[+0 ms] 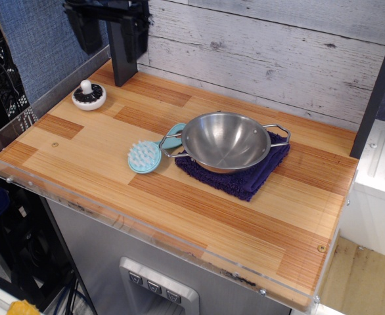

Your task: Move white toy to the right corner of the table

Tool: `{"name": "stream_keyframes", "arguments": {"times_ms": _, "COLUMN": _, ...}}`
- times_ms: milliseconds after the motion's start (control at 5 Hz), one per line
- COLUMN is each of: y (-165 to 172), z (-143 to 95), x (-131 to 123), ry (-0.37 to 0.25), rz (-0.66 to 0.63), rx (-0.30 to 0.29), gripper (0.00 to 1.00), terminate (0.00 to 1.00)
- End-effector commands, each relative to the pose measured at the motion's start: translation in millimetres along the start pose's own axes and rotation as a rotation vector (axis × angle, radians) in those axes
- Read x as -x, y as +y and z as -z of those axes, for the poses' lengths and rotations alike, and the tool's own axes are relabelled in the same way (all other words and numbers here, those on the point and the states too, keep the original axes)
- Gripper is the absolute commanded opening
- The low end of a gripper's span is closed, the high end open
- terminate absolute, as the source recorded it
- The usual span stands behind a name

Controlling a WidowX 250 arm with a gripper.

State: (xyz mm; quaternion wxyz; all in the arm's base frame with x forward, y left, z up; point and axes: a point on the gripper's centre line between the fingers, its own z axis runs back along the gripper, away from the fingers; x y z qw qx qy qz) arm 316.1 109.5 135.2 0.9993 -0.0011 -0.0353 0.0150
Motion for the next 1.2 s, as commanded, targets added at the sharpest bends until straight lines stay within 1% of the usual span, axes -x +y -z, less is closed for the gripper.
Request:
{"name": "stream_keyframes", "arguments": {"times_ms": 0, "y": -9.6, "z": -23.3, "x": 11.9, "ry": -0.044, "rz": 0.098, "rx": -0.032, "gripper": 1.00, "terminate": 0.00}}
{"name": "stream_keyframes", "arguments": {"times_ms": 800, "y": -9.6, "z": -23.3, "x": 11.9, "ry": -0.044, "rz": 0.098, "rx": -0.032, "gripper": 1.00, "terminate": 0.00}}
{"name": "stream_keyframes", "arguments": {"times_ms": 1000, "y": -9.6, "z": -23.3, "x": 11.9, "ry": -0.044, "rz": 0.098, "rx": -0.032, "gripper": 1.00, "terminate": 1.00}}
